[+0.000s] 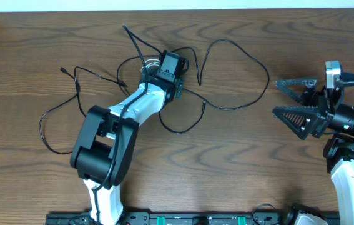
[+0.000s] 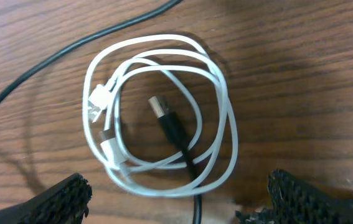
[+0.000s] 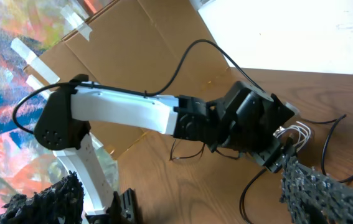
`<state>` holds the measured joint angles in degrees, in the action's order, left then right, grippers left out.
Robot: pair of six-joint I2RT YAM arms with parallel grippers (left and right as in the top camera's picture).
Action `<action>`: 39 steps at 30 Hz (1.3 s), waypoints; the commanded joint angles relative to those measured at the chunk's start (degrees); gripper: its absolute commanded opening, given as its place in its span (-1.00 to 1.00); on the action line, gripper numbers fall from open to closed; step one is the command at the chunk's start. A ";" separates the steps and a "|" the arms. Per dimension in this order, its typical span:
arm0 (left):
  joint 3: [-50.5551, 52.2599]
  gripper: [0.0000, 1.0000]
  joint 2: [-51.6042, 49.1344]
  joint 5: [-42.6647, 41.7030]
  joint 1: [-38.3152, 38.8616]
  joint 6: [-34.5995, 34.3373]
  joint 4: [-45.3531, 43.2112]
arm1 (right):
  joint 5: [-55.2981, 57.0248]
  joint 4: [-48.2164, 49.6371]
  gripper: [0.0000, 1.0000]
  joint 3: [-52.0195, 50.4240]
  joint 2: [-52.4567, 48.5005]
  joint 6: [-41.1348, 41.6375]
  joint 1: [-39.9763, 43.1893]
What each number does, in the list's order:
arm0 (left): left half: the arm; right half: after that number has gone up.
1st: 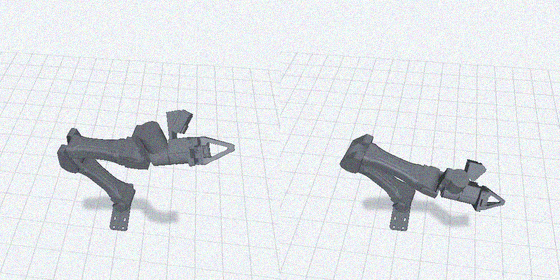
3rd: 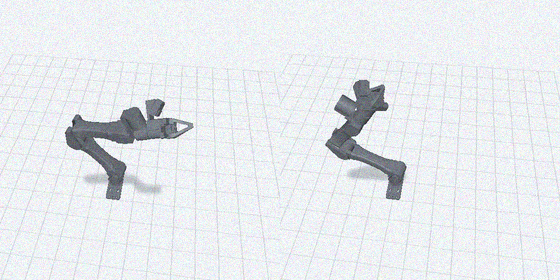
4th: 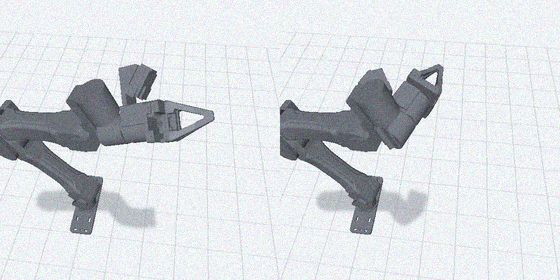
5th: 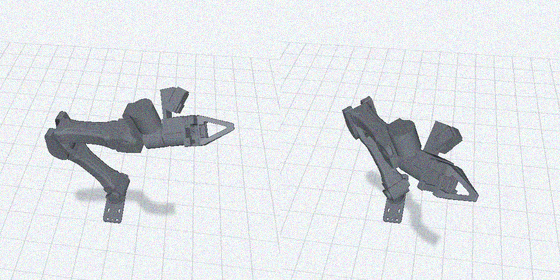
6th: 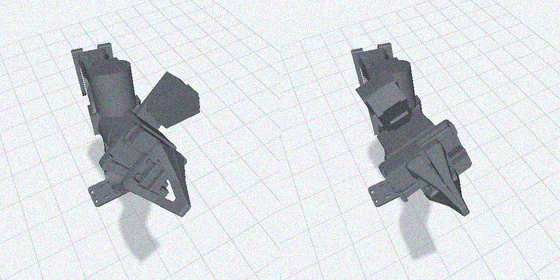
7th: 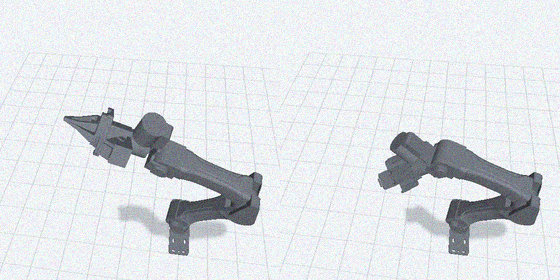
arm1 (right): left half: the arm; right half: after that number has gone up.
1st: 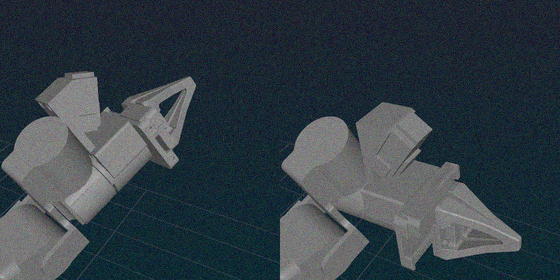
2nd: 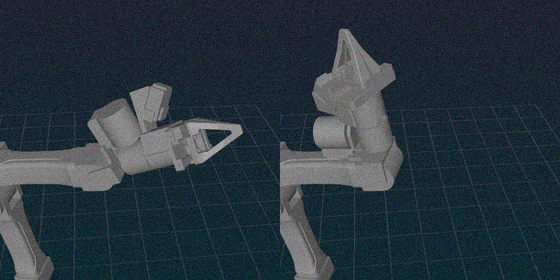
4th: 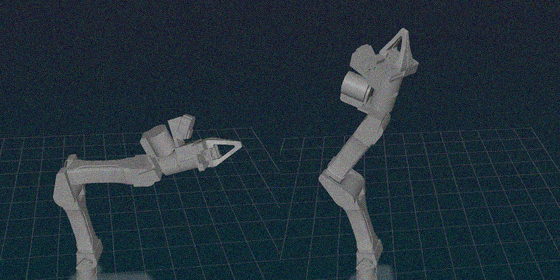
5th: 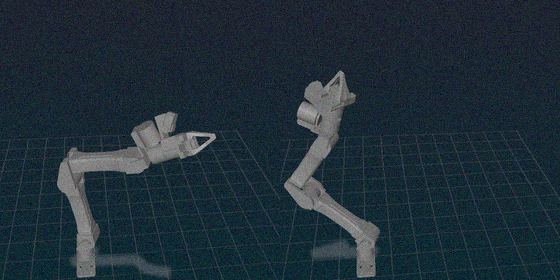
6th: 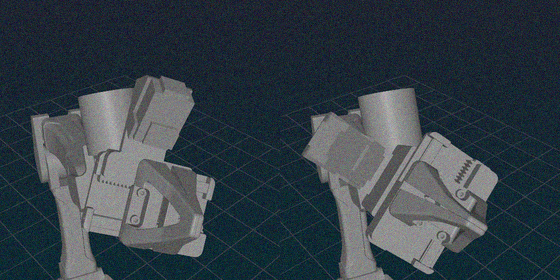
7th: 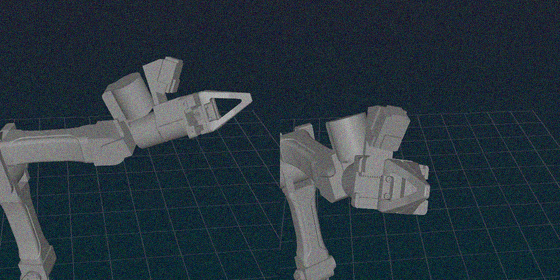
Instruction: Untangle cables
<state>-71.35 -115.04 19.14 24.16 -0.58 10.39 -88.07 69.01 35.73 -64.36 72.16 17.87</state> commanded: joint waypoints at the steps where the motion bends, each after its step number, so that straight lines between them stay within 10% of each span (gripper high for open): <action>1: -0.02 0.83 -1.77 -0.42 0.00 0.79 -1.46 | 0.48 0.20 0.99 0.55 -0.07 -1.09 0.42; 23: -0.02 0.80 -5.11 -0.20 -1.29 0.96 -3.41 | 0.48 0.20 0.98 0.55 -0.07 -1.11 0.42; 29: -0.02 -0.02 -5.20 -0.22 -1.29 0.94 -3.41 | 0.46 0.20 0.98 0.55 -0.07 -1.14 0.42; 39: -0.02 -0.22 -5.20 -0.24 -1.29 0.94 -3.41 | 0.46 0.20 0.99 0.55 -0.07 -1.14 0.42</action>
<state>-71.46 -118.54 19.14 23.33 0.05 6.46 -88.07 69.01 35.73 -64.36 72.16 17.87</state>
